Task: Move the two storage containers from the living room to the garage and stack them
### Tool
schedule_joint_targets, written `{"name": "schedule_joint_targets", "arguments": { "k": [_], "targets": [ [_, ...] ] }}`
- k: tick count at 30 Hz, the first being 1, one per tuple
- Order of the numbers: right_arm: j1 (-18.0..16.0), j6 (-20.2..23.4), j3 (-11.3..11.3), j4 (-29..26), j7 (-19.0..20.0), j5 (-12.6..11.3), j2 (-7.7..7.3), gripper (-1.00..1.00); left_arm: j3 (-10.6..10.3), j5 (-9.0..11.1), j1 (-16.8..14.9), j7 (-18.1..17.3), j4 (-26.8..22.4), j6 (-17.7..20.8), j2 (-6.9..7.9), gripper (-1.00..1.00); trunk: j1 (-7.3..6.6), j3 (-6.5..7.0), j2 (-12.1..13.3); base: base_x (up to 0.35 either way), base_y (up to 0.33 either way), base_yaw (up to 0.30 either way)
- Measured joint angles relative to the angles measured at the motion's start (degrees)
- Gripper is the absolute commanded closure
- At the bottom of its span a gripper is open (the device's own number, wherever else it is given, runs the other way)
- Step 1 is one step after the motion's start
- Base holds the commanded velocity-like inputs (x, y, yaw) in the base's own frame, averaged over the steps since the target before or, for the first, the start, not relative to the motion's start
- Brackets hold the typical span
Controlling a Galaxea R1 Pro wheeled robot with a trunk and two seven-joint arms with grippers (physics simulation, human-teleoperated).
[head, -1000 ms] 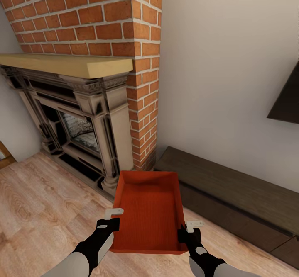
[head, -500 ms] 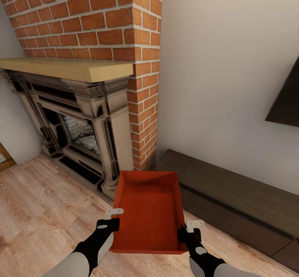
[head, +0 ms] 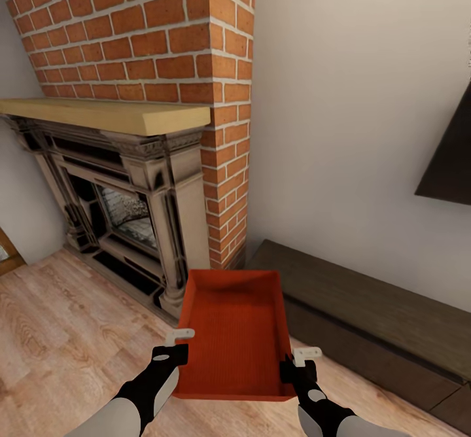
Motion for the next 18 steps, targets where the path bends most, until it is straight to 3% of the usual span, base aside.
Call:
{"name": "schedule_joint_targets", "arguments": {
  "k": [18],
  "targets": [
    [0.0, -0.02, 0.06, 0.01, -0.02, -0.08, 0.01, 1.0, 0.0, -0.01, 0.0, 0.01, 0.0, 0.0, 0.0, 1.0, 0.0, 1.66, 0.0, 0.0, 0.0, 0.0]
  ]
}}
